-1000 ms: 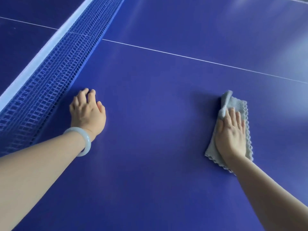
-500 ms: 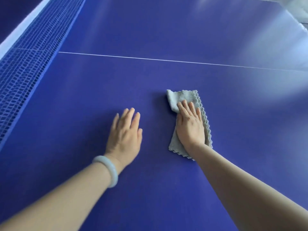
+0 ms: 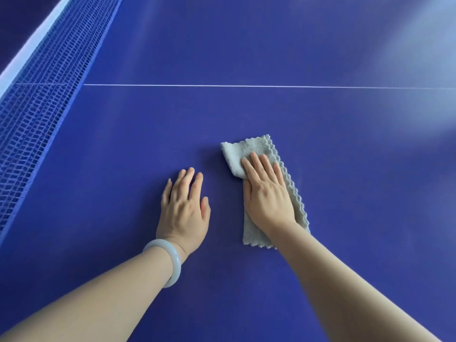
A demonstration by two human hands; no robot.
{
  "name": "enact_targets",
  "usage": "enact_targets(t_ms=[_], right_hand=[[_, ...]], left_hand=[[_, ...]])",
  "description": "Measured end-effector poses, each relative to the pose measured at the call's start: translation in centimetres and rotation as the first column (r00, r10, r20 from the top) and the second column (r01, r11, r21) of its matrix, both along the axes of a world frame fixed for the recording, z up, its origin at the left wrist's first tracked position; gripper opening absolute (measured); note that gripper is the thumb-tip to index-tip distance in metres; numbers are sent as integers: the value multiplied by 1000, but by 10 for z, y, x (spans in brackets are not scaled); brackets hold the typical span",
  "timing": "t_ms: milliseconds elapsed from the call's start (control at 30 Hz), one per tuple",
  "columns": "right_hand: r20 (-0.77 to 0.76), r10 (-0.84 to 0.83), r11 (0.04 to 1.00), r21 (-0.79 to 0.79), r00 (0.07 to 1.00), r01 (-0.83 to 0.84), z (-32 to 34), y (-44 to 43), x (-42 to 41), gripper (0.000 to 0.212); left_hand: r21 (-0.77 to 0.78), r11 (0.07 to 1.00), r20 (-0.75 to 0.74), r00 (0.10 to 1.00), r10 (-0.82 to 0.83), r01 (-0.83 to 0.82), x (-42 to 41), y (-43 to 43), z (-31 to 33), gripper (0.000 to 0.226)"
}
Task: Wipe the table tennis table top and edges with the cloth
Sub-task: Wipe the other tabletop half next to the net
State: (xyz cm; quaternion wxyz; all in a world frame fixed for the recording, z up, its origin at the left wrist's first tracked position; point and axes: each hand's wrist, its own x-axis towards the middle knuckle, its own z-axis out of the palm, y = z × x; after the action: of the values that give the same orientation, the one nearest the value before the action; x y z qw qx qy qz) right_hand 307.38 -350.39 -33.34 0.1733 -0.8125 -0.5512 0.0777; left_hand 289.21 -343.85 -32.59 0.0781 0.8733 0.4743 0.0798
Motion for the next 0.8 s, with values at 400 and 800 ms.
enact_targets(t_ms=[400,800], right_hand=[[-50,524,850,-26,850,-526,6,-65,0,47],[7,415,910,20,910,-415,1,-54,14,45]], left_hand=[[-59,998,-30,1000,5,-7,-1,0,-2,59],[-15,1000,16,1000,10,-9,-2,0,-2,54]])
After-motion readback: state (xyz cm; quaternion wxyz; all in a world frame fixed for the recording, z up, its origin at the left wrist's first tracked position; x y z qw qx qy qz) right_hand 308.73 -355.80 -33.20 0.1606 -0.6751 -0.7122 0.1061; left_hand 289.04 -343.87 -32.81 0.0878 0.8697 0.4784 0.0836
